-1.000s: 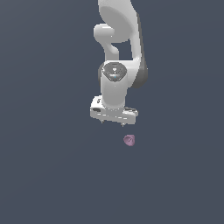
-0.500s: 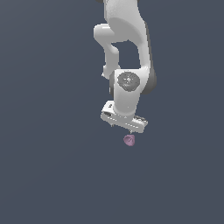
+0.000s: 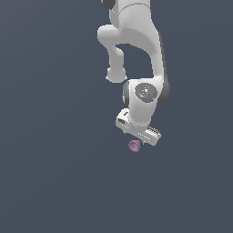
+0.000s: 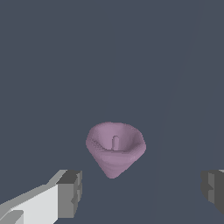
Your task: Pick up the object and move it to a goal position.
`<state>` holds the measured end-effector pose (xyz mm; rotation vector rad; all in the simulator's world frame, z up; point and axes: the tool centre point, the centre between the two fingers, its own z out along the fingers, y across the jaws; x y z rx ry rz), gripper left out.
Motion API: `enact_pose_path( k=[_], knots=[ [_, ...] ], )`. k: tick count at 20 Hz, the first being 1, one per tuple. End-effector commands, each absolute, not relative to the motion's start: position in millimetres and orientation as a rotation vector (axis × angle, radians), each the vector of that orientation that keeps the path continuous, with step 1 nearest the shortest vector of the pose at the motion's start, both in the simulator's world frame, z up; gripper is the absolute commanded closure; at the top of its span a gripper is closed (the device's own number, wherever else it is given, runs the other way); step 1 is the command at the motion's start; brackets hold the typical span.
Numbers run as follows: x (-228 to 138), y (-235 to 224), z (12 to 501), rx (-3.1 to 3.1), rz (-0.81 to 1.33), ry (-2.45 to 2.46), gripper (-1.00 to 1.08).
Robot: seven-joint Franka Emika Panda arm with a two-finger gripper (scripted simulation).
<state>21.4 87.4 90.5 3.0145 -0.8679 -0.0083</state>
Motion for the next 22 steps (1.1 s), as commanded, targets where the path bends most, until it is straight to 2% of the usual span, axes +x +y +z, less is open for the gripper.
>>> enact_pose_path(
  k=[1, 15, 22],
  knots=[
    [23, 94, 86, 3.001, -0.005, -0.918, -0.92],
    [24, 106, 75, 2.981, -0.001, -0.991, -0.92],
    [23, 106, 43, 2.979, 0.000, -0.996, -0.92]
  ],
)
